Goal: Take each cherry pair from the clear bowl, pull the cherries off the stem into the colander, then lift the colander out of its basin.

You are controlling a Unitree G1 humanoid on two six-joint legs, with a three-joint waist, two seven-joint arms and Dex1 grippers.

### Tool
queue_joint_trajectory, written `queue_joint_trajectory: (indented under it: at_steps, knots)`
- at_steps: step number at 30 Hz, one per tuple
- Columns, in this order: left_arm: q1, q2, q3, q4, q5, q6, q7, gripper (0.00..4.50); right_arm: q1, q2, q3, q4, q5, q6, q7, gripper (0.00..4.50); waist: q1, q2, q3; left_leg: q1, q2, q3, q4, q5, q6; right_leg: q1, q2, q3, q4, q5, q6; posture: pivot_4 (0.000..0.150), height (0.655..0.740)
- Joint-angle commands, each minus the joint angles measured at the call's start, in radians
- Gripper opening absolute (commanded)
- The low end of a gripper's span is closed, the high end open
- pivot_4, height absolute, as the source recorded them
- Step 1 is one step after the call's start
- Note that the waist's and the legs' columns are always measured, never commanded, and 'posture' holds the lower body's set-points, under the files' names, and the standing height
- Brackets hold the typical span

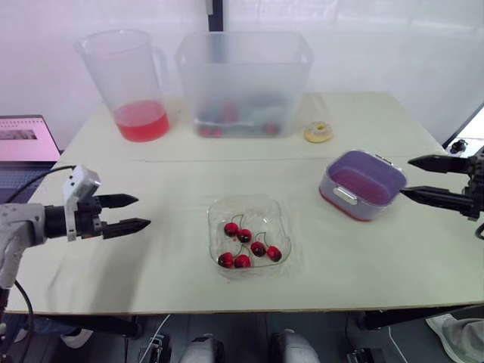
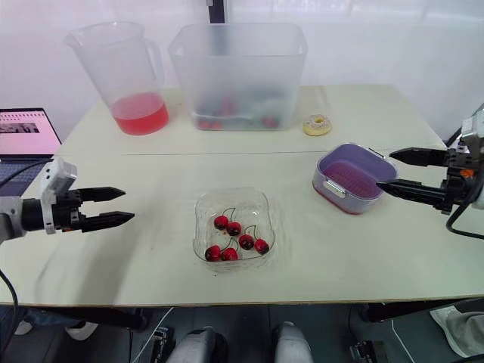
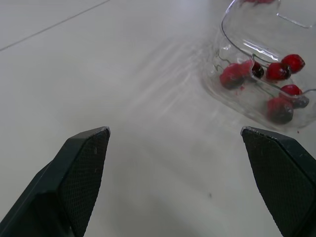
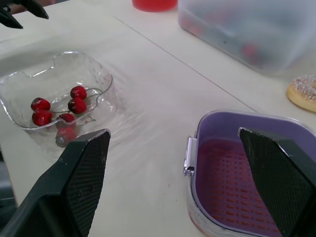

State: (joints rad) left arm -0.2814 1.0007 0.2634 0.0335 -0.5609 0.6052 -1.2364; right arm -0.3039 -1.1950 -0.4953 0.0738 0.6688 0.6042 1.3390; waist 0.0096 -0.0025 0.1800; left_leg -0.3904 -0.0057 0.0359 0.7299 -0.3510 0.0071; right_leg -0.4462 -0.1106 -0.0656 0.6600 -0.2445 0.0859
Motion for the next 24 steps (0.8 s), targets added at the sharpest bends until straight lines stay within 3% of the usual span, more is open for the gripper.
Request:
queue_joint_trajectory:
  at_steps: [1,24]
  knots:
    - [-0.012,0.04,0.032,0.008,-0.018,0.043,-0.004,4.5,-0.027,0.006,-0.01,-0.022,0.007,-0.009,-0.022,4.48,-0.001,0.0,0.0,0.0,0.0,0.0,0.0,0.0,0.0,0.0,0.0,0.0,0.0,0.0,0.0,0.15,0.6863]
    - [-0.113,-0.017,0.004,0.019,-0.04,0.036,0.037,4.5,0.035,0.019,-0.049,-0.102,0.009,0.023,-0.098,4.48,0.001,0.0,0.0,0.0,-0.001,-0.001,0.001,0.0,0.0,0.001,-0.001,-0.001,0.0,0.0,0.0,0.15,0.6863]
